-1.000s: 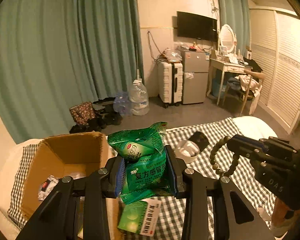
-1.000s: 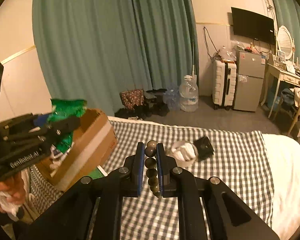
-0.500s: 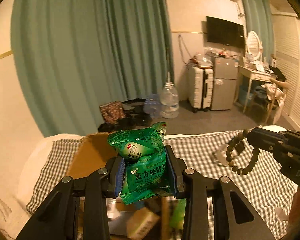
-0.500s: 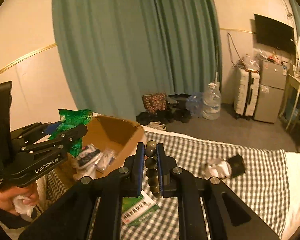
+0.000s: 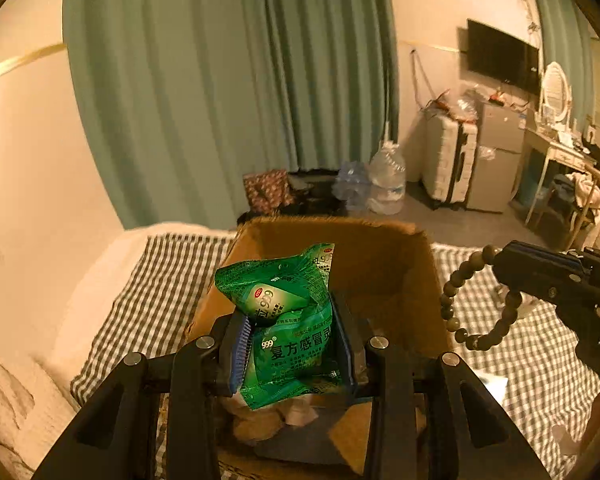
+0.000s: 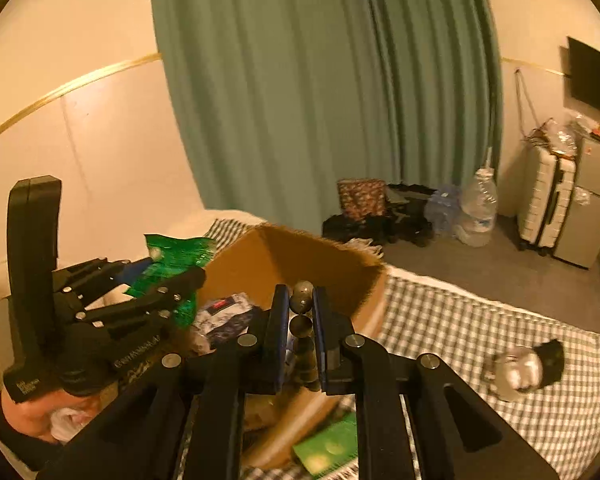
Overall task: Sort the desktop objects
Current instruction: 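Carry the green sachet and bead bracelet over the cardboard box with both grippers, then open both grippers to drop the sachet and bracelet into the box, then grasp the white tape roll with the left gripper while the right grasps the black round case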
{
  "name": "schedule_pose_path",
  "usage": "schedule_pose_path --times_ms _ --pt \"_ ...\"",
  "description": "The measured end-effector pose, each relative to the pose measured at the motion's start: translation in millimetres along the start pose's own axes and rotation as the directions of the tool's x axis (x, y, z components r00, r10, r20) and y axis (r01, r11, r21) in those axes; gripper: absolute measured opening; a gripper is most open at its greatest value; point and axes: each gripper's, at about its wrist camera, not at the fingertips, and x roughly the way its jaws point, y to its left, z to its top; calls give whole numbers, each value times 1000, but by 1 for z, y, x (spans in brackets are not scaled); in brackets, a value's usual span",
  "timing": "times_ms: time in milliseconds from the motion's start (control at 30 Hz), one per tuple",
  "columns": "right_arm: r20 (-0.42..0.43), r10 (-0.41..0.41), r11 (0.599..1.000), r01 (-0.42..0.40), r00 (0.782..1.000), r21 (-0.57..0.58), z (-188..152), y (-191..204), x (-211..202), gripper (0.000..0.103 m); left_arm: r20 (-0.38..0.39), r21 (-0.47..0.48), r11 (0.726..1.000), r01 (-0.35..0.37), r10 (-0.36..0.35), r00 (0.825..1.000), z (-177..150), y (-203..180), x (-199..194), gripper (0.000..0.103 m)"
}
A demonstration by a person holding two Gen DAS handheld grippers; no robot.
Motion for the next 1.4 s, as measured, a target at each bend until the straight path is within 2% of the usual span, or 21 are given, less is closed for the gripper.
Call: schedule_pose_path --times_ms 133,367,467,533,567,800,967,1033,1067,1233,1400 --pt "-53 30 1000 -31 998 -3 -8 8 37 11 -66 -9 1000 15 -15 998 -12 9 30 37" --pt "-135 27 1000 -28 990 -4 -29 5 86 12 -119 -14 1000 23 -24 993 -25 12 55 41" --pt "-131 -5 1000 3 991 -14 -31 2 91 14 -125 -16 1000 25 -26 992 -26 11 56 50" --pt "-124 -21 1000 18 992 -25 -31 3 92 21 -114 -16 1000 15 -17 993 -22 8 54 65" --pt "-112 -29 999 27 993 -23 -30 2 91 26 -103 -19 1000 10 -12 995 -21 8 50 68" --pt "-27 -84 996 84 996 5 -21 -6 63 30 -14 -36 999 30 -30 999 -5 3 24 68" --pt "14 -132 991 132 991 29 -15 -21 31 40 30 -35 998 54 -53 998 7 -8 7 69" --pt "26 -157 987 156 987 48 -15 -29 16 47 48 -25 997 68 -67 997 12 -18 0 78" --pt "37 -174 983 172 984 64 -17 -36 6 51 58 -16 997 71 -70 996 14 -25 -5 79" --pt "45 -240 968 236 970 79 -21 -55 -33 55 89 37 995 91 -94 992 20 -59 -20 82" --pt "67 -303 952 299 951 68 -24 -68 -73 70 109 115 988 102 -114 987 19 -99 -28 87"
